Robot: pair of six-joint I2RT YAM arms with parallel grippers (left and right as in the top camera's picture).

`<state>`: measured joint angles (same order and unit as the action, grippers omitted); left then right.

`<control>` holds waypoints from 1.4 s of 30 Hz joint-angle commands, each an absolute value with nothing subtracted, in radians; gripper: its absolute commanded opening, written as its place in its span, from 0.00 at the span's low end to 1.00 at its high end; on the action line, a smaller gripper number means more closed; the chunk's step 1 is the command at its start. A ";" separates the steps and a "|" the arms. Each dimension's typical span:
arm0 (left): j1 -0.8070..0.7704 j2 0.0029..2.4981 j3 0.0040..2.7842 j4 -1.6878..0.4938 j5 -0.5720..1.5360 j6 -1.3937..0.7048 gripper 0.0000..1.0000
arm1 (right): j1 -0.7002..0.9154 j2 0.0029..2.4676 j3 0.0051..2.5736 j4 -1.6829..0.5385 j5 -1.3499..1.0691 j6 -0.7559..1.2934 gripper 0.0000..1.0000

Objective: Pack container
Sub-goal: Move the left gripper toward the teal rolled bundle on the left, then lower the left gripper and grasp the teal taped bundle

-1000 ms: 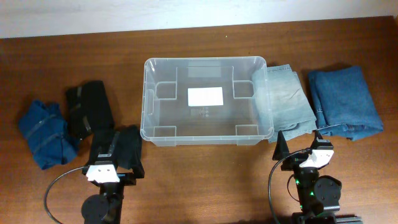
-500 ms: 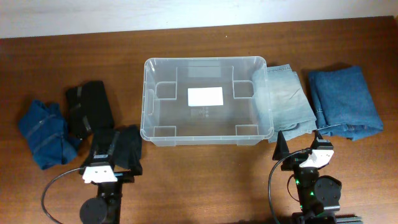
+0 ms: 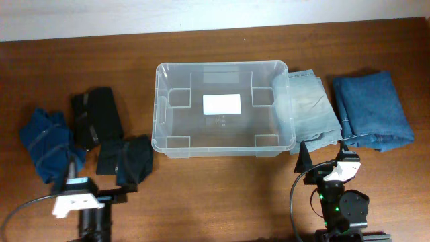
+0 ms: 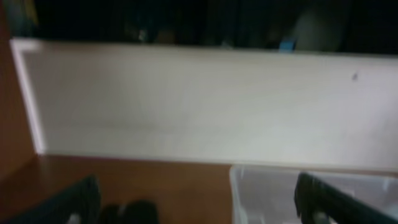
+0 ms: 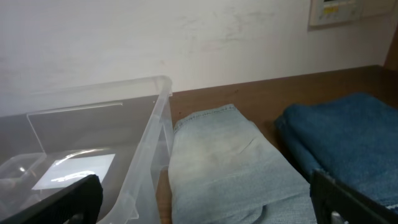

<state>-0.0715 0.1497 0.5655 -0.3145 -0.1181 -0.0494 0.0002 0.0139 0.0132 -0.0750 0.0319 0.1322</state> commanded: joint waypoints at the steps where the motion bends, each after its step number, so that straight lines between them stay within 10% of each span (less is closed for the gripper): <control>1: -0.067 0.287 0.773 -0.424 -0.171 -0.002 0.99 | 0.007 0.006 0.006 -0.079 0.030 0.139 0.98; 13: -0.067 0.812 1.529 -0.963 -0.063 0.043 0.99 | 0.007 0.006 0.006 -0.079 0.030 0.139 0.98; 42: 0.075 1.140 1.547 -1.032 -0.404 -0.352 0.99 | 0.007 0.006 0.006 -0.079 0.030 0.139 0.98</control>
<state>0.0124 1.0470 1.5360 -1.0191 -0.3958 -0.2928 0.0002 0.0139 0.0128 -0.0750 0.0319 0.1322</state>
